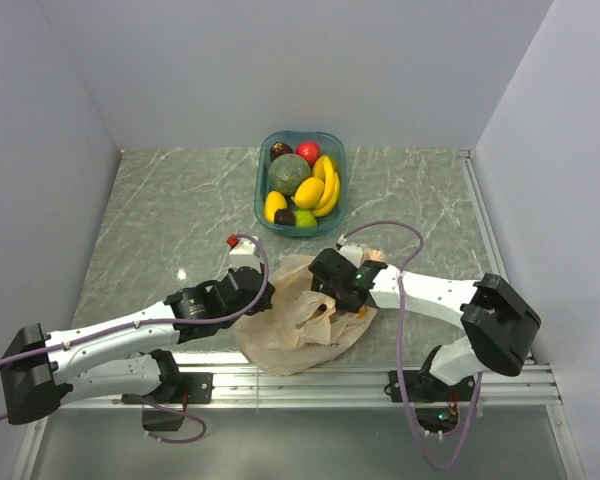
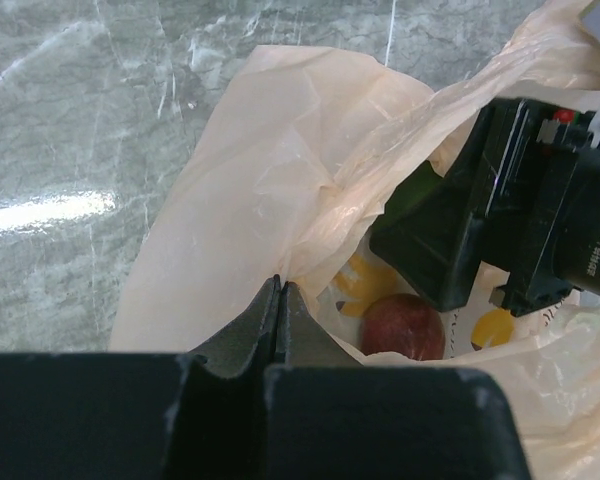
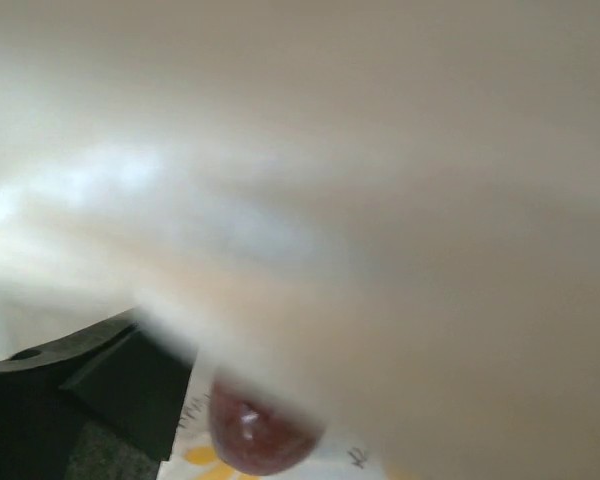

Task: Untie the knot of the plastic bag and take out the fruit

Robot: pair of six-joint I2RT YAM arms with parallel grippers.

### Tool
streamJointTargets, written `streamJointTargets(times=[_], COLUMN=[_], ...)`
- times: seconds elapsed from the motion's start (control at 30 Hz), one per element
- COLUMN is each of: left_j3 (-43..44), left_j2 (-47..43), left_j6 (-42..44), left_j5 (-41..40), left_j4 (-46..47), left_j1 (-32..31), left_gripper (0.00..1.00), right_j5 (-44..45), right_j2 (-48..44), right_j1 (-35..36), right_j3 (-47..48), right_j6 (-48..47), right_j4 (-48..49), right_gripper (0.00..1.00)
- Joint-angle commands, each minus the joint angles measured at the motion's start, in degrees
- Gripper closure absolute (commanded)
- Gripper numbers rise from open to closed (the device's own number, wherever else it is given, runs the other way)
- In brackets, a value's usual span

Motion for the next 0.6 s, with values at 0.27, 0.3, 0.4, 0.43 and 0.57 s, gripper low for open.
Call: streamJointTargets(times=[0.27, 0.3, 0.4, 0.43, 0.57], left_j3=[-0.3, -0.4, -0.8, -0.8, -0.6], left_j2=[-0.3, -0.5, -0.9, -1.0, -1.0], left_j6=[-0.5, -0.8, -0.8, -0.7, -0.1], left_j5=[0.3, 0.3, -0.1, -0.3, -2.7], left_j4=[2.1, 2.0, 1.8, 1.7, 1.0], left_j1=[-0.2, -0.2, -0.2, -0.2, -0.2], left_gripper=[0.99, 0.99, 0.99, 0.99, 0.99], right_j5=[5.0, 4.9, 4.5, 4.3, 0.8], right_j2=[1.6, 1.3, -1.9, -4.3, -10.6], right_j1=[-1.1, -1.2, -1.2, -1.2, -1.1], right_j3=[-0.3, -0.5, -1.3, -1.4, -2.8], right_j6=[4.1, 3.8, 2.2, 1.5, -7.5], right_j4=[3.8, 3.7, 3.5, 3.5, 5.9], right_gripper=[0.39, 0.48, 0.67, 0.72, 0.83])
